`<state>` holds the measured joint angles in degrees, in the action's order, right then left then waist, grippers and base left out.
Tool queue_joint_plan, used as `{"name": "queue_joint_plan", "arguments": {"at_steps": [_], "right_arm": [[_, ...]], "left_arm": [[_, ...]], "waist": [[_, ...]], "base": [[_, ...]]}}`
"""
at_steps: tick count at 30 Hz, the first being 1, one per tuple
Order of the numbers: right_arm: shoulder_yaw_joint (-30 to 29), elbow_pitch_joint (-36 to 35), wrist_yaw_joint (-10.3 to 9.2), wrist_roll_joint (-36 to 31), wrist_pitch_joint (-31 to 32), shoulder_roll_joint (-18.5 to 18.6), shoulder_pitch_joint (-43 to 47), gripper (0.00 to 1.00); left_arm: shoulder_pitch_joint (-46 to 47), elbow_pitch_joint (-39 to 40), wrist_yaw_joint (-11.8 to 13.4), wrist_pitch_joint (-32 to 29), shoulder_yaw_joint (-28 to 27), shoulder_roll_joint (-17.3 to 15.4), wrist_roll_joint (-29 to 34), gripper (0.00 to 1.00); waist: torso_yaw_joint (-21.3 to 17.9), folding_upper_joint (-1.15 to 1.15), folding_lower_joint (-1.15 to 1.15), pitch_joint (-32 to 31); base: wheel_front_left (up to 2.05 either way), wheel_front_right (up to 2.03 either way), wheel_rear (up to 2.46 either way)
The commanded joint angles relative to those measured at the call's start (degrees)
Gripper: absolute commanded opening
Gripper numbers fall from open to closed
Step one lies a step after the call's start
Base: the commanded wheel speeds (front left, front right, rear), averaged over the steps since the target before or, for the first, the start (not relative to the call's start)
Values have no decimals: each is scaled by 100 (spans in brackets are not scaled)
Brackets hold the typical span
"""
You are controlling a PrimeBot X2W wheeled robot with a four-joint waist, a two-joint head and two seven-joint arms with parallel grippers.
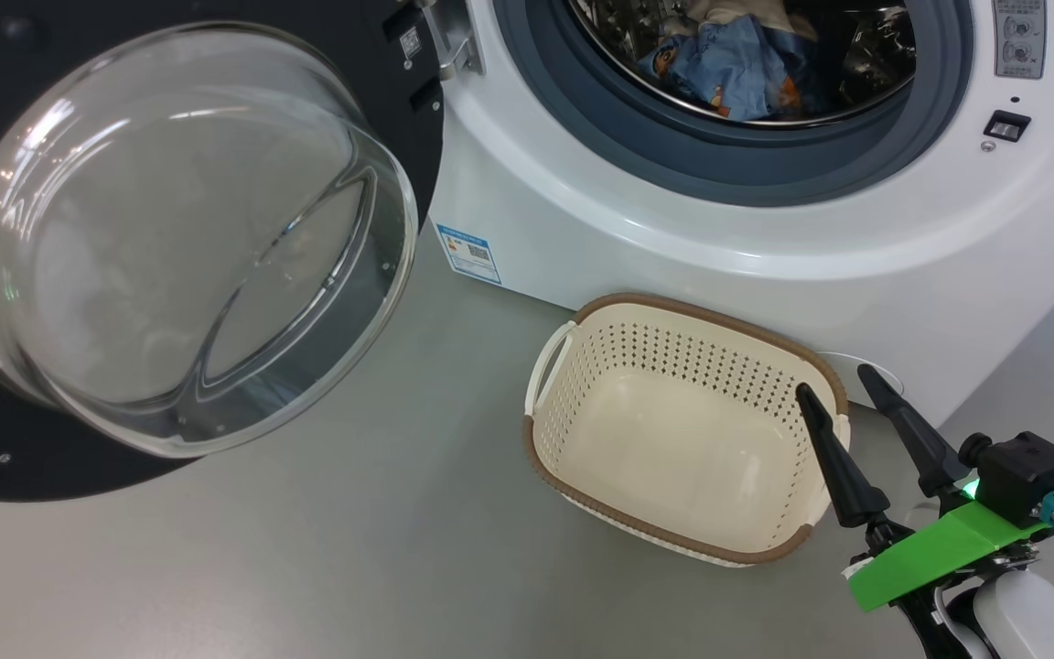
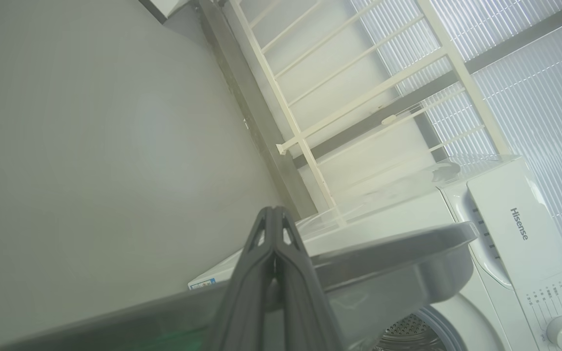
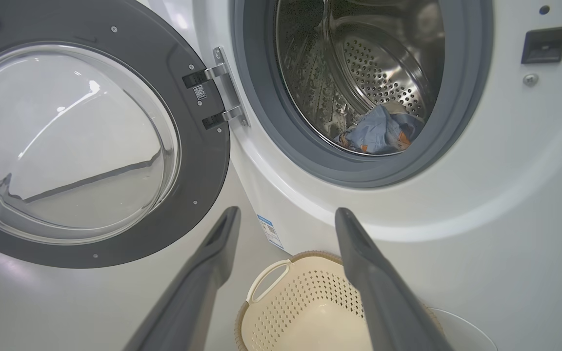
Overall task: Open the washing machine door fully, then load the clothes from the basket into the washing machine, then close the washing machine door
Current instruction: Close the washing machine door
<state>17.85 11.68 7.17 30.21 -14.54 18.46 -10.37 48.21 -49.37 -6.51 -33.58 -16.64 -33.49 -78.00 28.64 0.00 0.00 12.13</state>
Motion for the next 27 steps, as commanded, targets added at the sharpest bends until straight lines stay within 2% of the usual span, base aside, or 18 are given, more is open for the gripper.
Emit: {"name": "queue_joint_plan", "arguments": {"at_steps": [1, 9, 27], "right_arm": [[95, -126, 32, -29, -46, 76, -159, 100], [101, -107, 32, -21, -46, 67, -135, 100], [36, -89, 32, 5, -46, -74, 32, 100]], "left_arm": [[107, 116, 16, -131, -49, -426, -8, 0], [-64, 279, 27, -581, 162, -367, 16, 0], [-615, 1168, -62, -1852, 771, -271, -20, 0]], "waist": [[11, 0, 0, -10], [76, 0, 0, -81], [145, 0, 0, -459]], "base": [[0, 0, 0], [0, 0, 0], [0, 0, 0]]}}
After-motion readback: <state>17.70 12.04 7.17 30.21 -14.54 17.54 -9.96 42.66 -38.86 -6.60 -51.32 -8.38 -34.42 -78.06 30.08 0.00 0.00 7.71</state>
